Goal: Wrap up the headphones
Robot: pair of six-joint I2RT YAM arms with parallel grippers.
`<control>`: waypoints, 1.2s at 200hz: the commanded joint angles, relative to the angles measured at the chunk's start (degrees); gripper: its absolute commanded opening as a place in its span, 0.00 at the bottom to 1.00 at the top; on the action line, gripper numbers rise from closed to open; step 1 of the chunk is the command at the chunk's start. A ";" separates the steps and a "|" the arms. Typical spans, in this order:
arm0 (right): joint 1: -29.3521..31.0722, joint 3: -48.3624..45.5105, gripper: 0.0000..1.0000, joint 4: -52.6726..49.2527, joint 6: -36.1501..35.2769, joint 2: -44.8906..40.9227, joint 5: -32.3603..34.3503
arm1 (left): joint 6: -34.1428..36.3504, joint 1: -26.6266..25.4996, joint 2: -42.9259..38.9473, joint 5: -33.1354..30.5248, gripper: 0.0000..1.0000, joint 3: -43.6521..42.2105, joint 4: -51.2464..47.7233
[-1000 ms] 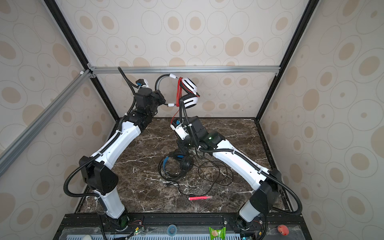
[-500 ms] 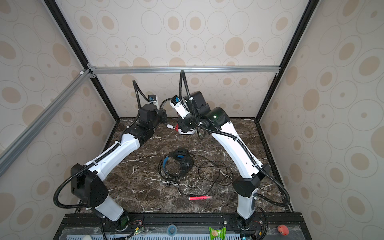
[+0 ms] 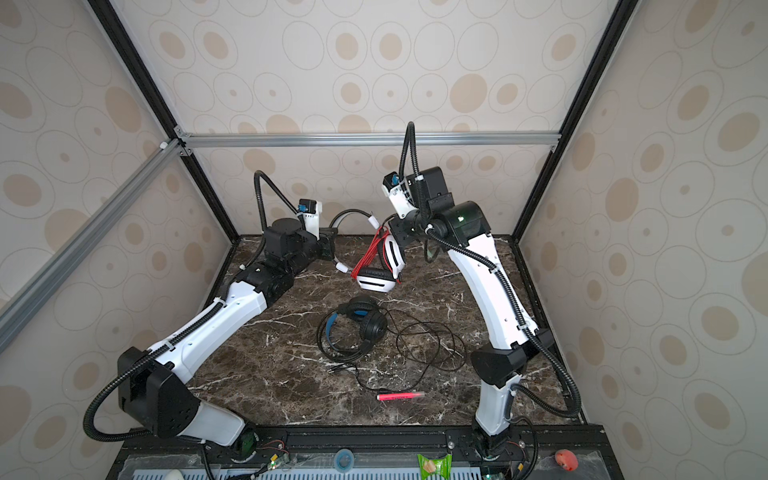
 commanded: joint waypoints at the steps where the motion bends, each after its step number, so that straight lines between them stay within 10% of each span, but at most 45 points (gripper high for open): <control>1: -2.26 -1.22 0.00 1.48 0.66 -1.91 -0.83 | -3.61 0.68 -3.91 7.11 0.00 -0.15 5.32; 113: -10.30 -35.87 0.25 33.78 8.71 -16.21 -24.69 | -12.66 3.54 -5.40 18.52 0.00 1.22 11.24; 240: -14.47 -56.39 0.46 60.32 22.40 -20.06 -34.74 | -13.55 5.73 -5.08 19.62 0.00 3.32 9.98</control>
